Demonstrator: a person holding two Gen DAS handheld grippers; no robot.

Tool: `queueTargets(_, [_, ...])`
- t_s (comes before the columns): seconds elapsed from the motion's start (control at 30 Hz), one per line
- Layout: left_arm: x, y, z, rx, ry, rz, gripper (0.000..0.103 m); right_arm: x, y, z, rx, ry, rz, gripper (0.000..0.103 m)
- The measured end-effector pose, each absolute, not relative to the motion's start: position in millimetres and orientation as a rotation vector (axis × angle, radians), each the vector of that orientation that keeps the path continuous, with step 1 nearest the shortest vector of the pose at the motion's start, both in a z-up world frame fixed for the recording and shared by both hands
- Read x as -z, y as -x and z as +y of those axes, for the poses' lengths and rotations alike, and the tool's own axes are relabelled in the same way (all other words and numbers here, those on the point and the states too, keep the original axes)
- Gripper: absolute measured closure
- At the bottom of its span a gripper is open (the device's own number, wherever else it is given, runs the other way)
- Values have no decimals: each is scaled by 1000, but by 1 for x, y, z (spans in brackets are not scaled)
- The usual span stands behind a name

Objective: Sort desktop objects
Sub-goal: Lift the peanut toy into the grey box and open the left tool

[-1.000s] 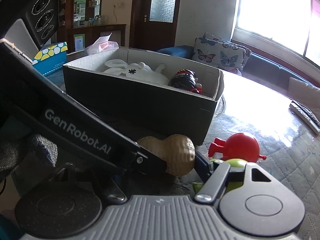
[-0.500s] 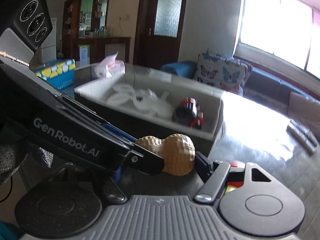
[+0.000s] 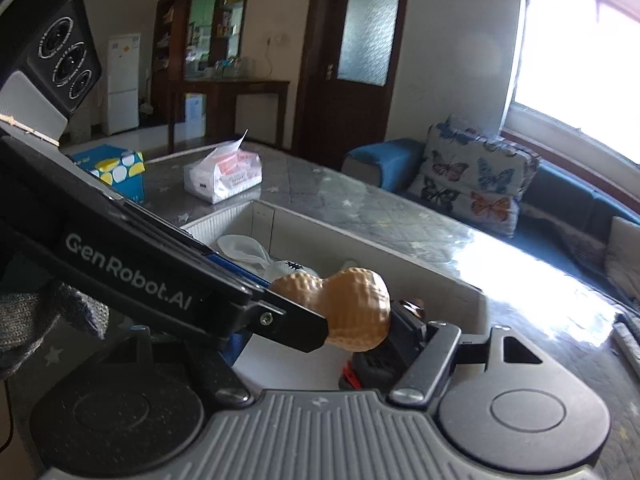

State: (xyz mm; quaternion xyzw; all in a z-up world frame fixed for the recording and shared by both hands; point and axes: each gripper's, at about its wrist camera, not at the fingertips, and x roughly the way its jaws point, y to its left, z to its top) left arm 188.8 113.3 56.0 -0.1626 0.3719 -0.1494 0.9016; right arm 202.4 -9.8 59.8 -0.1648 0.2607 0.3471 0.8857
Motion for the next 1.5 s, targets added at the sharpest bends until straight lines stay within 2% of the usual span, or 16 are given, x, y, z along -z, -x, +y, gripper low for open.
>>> queueTargets(0.3, [-24, -223, 133, 289, 373, 856, 60, -33, -236, 15, -793, 450, 649, 30])
queueTargets(0.37, [-20, -226, 134, 273, 364, 872, 60, -28, -239, 21, -799, 491, 667, 34])
queueTargets(0.67, [-9, -231, 138, 251, 384, 907, 59, -22, -244, 30, -810, 534, 685, 35])
queueTargets(1.1, [-20, -222, 139, 229, 392, 884, 61, -24, -240, 25, -769, 523, 669, 35])
queueTargets(1.5, [-41, -200, 136, 211, 370, 812, 61, -43, -214, -10, -722, 383, 606, 33])
